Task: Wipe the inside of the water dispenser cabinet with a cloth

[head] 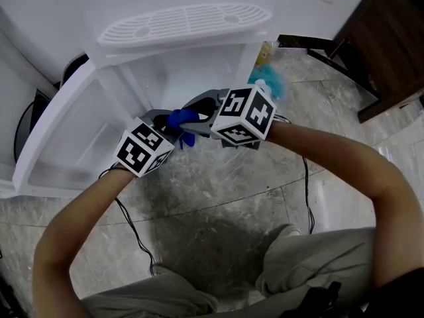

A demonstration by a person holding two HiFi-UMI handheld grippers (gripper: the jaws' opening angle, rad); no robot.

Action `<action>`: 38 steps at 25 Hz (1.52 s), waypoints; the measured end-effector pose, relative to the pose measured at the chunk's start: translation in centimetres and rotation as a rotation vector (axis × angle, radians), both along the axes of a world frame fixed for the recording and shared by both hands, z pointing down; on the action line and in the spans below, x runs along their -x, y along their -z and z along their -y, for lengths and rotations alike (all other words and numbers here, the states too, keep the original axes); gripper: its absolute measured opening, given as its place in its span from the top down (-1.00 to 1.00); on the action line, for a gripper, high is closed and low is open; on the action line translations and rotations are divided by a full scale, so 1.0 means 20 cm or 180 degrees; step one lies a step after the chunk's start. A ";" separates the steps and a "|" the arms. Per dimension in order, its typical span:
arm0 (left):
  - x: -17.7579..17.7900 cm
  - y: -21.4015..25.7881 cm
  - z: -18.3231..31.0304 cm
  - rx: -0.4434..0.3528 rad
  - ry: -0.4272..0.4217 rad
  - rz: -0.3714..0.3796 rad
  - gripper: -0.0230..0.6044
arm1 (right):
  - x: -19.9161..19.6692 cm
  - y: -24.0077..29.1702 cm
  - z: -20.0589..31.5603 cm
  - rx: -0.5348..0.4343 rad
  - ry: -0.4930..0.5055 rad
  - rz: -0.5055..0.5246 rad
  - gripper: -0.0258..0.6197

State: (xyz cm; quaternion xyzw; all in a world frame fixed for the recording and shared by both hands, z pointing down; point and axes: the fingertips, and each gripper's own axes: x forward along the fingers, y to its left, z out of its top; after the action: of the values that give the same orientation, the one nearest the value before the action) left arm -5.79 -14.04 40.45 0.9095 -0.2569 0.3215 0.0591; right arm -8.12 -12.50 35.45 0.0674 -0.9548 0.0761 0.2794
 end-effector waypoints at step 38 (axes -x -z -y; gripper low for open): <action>0.14 -0.04 -0.03 -0.0092 0.0088 -0.0202 0.90 | -0.02 -0.01 0.42 -0.1147 -0.0540 -0.0406 0.60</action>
State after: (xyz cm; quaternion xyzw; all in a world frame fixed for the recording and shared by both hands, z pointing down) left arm -8.54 -13.51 41.16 0.9164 -0.2720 0.2878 0.0586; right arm -7.73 -20.92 35.73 0.2010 -0.9243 -0.0771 0.3152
